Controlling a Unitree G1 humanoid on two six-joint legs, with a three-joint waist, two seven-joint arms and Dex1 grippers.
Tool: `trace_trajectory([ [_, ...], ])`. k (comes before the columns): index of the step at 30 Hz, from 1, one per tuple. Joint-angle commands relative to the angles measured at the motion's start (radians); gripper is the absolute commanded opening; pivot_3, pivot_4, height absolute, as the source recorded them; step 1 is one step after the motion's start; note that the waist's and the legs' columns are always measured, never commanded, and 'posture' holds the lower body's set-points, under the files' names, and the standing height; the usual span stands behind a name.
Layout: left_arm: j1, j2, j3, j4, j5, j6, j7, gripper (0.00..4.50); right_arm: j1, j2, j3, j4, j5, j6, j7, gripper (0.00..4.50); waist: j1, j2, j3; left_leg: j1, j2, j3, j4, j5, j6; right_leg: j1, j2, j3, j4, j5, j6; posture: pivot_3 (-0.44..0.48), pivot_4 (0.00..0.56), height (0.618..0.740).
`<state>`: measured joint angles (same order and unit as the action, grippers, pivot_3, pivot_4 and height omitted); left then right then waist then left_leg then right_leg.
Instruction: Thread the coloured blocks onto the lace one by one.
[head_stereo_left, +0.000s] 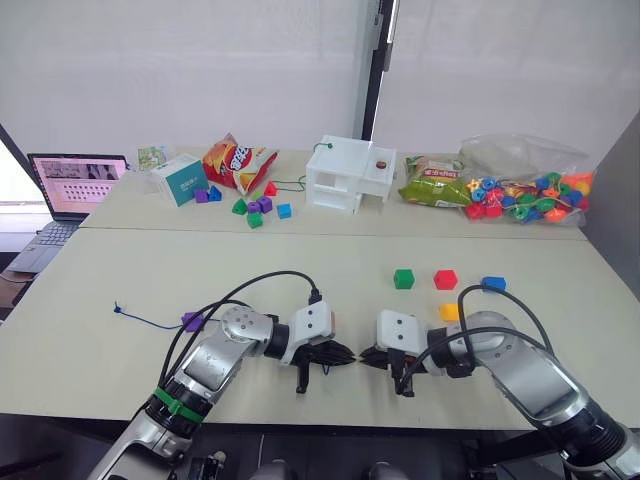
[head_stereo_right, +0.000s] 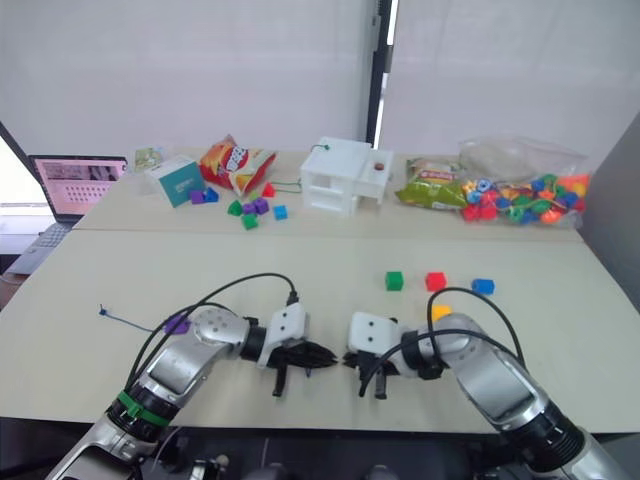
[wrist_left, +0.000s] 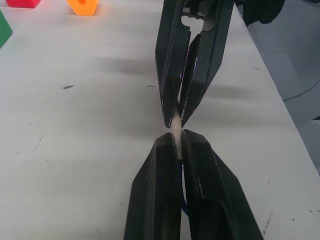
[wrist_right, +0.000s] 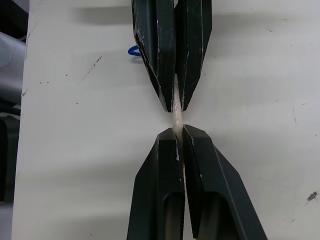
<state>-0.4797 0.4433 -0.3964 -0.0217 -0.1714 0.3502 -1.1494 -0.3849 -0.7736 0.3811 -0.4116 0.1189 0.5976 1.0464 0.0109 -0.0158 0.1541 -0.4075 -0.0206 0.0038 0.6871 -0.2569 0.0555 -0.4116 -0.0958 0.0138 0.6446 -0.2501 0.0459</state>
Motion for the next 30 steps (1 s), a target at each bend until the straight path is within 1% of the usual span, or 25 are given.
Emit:
trace_trajectory([
  [1,-0.015,-0.008,0.014,-0.025,-0.02,-0.001,-0.002,0.02,0.016,-0.005,-0.001,-0.039,0.01,0.013,0.003,0.0,0.0,0.0,0.0,0.0,0.0,0.0,0.0,0.0,0.0,0.0,0.0,0.0,0.0,0.0,0.0,0.0,0.15,0.74],
  [3,-0.013,-0.004,0.014,-0.031,-0.024,0.002,-0.012,0.0,0.03,0.014,-0.033,-0.045,0.021,0.012,-0.029,0.69,0.001,0.0,0.0,0.0,0.0,0.0,0.0,0.0,0.0,0.0,0.0,0.0,0.0,0.0,0.0,0.0,0.15,0.74],
  [4,-0.011,-0.003,0.014,-0.034,-0.026,0.002,-0.014,0.0,0.036,0.022,-0.051,-0.052,0.036,0.026,-0.039,0.95,0.001,0.0,0.0,0.0,0.0,0.0,0.0,0.0,0.0,0.0,0.0,0.0,0.0,0.0,0.0,0.0,0.15,0.74],
  [6,-0.008,0.001,0.014,-0.036,-0.026,0.0,-0.019,0.0,0.047,0.026,-0.078,-0.067,0.053,0.043,-0.055,1.69,0.001,0.0,0.0,0.0,0.0,0.0,0.0,0.0,0.0,0.0,0.0,0.0,0.0,0.0,0.0,0.0,0.15,0.74],
  [9,0.002,0.011,0.011,-0.04,-0.025,-0.008,-0.023,0.0,0.098,0.031,-0.171,-0.108,0.091,0.082,-0.105,2.7,0.002,0.0,0.0,0.0,0.0,0.0,0.0,0.0,0.0,0.0,0.0,0.0,0.0,0.0,0.0,0.0,0.15,0.74],
  [14,0.025,0.032,0.024,-0.052,-0.026,-0.009,-0.017,0.0,0.299,0.108,-0.524,-0.266,0.238,0.213,-0.24,4.43,0.007,0.0,0.0,0.0,0.0,-0.002,0.0,0.0,0.0,0.001,-0.001,-0.001,-0.001,0.0,0.0,0.0,0.15,0.74],
  [17,0.041,0.042,0.038,-0.064,-0.032,-0.001,-0.007,0.0,0.406,0.194,-0.702,-0.33,0.293,0.272,-0.342,4.47,0.007,0.0,0.0,0.001,0.0,-0.002,0.0,0.0,0.0,0.003,-0.001,-0.001,-0.001,0.0,0.0,0.0,0.15,0.74],
  [19,0.05,0.048,0.045,-0.073,-0.034,0.005,-0.004,0.0,0.445,0.236,-0.77,-0.356,0.306,0.292,-0.403,4.47,0.004,0.0,0.0,0.002,0.0,-0.002,0.0,0.0,0.0,0.004,-0.001,0.0,-0.001,0.0,0.0,0.0,0.15,0.74],
  [20,0.056,0.052,0.052,-0.081,-0.039,0.012,0.001,0.0,0.466,0.274,-0.815,-0.36,0.293,0.298,-0.461,4.47,0.003,0.0,0.0,0.003,0.001,-0.002,0.0,0.0,0.0,0.004,-0.001,0.0,-0.001,0.0,0.0,0.0,0.15,0.74],
  [22,0.07,0.058,0.067,-0.097,-0.049,0.026,0.013,0.0,0.461,0.347,-0.885,-0.31,0.214,0.311,-0.631,4.47,0.002,0.0,0.0,0.003,0.001,-0.002,0.0,0.0,0.0,0.004,0.0,0.0,-0.001,0.0,0.0,0.0,0.15,0.74],
  [25,0.076,0.057,0.068,-0.114,-0.051,0.04,0.025,0.0,0.414,0.381,-0.896,-0.238,0.153,0.303,-0.757,4.47,0.0,0.001,0.0,0.004,0.0,-0.001,0.0,0.0,0.0,0.005,-0.001,0.001,0.0,0.0,0.0,0.0,0.15,0.74],
  [27,0.076,0.055,0.066,-0.12,-0.052,0.046,0.03,0.0,0.347,0.389,-0.848,-0.133,0.11,0.281,-0.818,4.47,-0.002,0.001,0.0,0.004,0.0,-0.001,0.0,0.0,0.0,0.004,-0.001,0.001,0.0,0.0,0.0,0.0,0.15,0.74],
  [30,0.076,0.052,0.065,-0.121,-0.048,0.047,0.035,0.0,0.243,0.393,-0.796,0.026,0.073,0.323,-0.879,4.47,-0.009,0.002,0.0,0.005,0.0,0.0,-0.001,0.0,-0.001,0.005,0.001,0.001,0.0,0.0,0.0,0.0,0.15,0.74],
])
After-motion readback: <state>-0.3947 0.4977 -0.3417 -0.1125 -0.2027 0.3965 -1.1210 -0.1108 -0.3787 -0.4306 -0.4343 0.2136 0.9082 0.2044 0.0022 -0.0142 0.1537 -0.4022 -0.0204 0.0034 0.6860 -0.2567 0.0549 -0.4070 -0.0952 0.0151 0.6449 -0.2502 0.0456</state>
